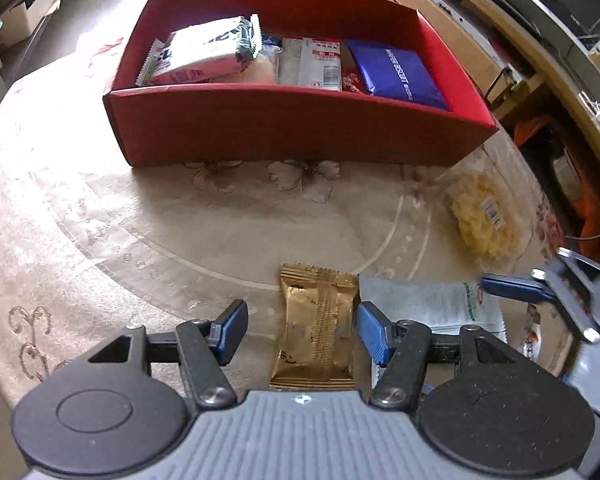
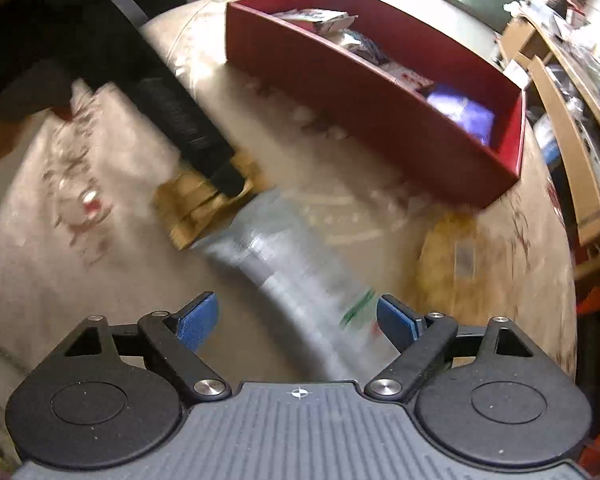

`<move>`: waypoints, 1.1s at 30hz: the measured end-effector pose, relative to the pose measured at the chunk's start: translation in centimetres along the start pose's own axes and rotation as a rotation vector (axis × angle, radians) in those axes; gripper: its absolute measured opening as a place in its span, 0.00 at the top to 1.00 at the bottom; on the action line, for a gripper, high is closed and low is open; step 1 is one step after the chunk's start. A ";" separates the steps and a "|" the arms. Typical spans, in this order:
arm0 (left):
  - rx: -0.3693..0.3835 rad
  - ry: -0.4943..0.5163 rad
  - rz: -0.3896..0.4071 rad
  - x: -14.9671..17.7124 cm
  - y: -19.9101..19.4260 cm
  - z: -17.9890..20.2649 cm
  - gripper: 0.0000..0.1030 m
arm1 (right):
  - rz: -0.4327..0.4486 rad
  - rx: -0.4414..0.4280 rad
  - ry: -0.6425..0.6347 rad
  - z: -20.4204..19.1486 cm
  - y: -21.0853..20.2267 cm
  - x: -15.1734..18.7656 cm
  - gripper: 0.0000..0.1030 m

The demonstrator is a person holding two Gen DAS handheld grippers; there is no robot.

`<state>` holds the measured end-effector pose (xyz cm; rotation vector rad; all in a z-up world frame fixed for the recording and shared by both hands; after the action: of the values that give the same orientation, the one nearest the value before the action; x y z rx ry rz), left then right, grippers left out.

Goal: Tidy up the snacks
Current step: 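Close the right gripper on the silver pack, then grasp the gold pastry with the left gripper while the right lifts the silver pack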

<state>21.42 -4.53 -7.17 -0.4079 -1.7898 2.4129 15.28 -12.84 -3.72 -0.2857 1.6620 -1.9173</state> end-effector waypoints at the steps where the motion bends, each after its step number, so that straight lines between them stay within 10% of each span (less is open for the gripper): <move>1: -0.008 -0.001 0.003 0.0 -0.1 -0.1 0.44 | -0.007 -0.024 -0.021 0.2 0.4 -0.5 0.12; 9: 0.015 -0.055 -0.022 0.0 -0.1 -2.0 0.43 | -0.060 -0.157 -0.011 0.4 3.2 -3.2 0.12; 16: 0.014 -0.015 -0.026 0.4 -0.3 -0.6 0.42 | -0.083 -0.213 0.231 0.8 1.5 -0.5 0.44; 23: -0.043 0.021 -0.023 0.3 0.6 1.2 0.42 | -0.073 -0.200 0.329 0.3 1.1 1.9 0.40; 29: -0.062 0.037 -0.026 0.1 1.2 1.9 0.42 | -0.052 -0.123 0.263 -0.9 1.5 1.4 0.18; 33: -0.063 0.036 -0.027 0.0 1.2 2.0 0.41 | -0.045 -0.114 0.288 -0.3 0.8 1.7 0.48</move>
<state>20.91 -6.76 -7.81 -0.4277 -1.8479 2.3219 13.99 -13.57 -4.89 -0.0935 1.9702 -1.9736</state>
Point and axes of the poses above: each gripper's, at about its wrist camera, not at the fingertips, and y roughly the way its jaws point, z to its right, x to its underside, the point moved 5 cm from there along y, roughly the way its jaws point, and after that the axes turned 14 degrees about -z, right-handed, at the moved point
